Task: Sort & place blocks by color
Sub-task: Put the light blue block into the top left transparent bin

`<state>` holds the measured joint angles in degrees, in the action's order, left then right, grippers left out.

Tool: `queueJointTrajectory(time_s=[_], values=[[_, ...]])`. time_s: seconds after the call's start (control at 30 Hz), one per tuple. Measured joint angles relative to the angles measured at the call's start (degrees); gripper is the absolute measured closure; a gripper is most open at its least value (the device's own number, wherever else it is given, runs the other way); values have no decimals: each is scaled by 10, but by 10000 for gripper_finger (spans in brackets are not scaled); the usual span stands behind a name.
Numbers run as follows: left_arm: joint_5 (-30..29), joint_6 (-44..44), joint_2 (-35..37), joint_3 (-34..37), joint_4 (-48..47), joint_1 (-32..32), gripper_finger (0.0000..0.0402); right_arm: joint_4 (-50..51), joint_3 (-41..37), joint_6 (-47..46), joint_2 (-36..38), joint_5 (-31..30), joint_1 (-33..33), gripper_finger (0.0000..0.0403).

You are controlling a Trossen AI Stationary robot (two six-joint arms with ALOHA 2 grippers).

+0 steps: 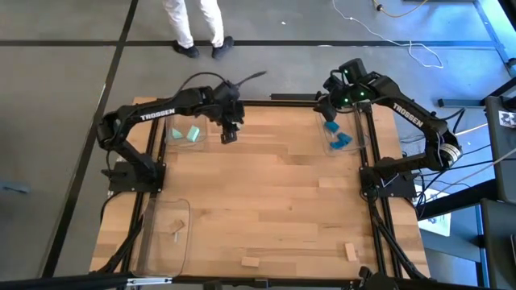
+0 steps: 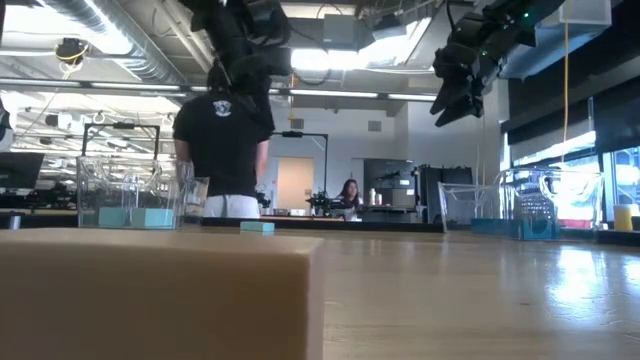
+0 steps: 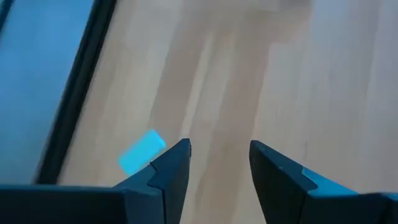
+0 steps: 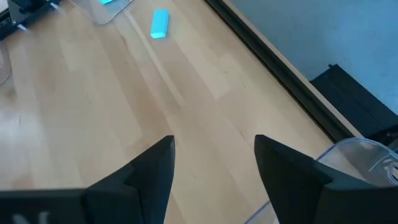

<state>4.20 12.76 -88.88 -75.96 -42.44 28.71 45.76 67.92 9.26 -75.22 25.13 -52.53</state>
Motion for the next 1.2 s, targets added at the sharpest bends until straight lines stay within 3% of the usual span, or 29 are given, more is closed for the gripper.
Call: queueJointTrajectory(time_s=[0.23,0.5,0.8,1.2], values=[[-50,136,-68,0,27,2,243,0,0,0,0,0,0,182],[-62,116,-129,0,25,2,243,-1,0,-1,0,0,0,182],[-61,118,-139,0,28,19,243,-1,0,-2,0,0,0,182],[68,126,-139,0,84,97,243,-1,0,-2,0,0,0,182]])
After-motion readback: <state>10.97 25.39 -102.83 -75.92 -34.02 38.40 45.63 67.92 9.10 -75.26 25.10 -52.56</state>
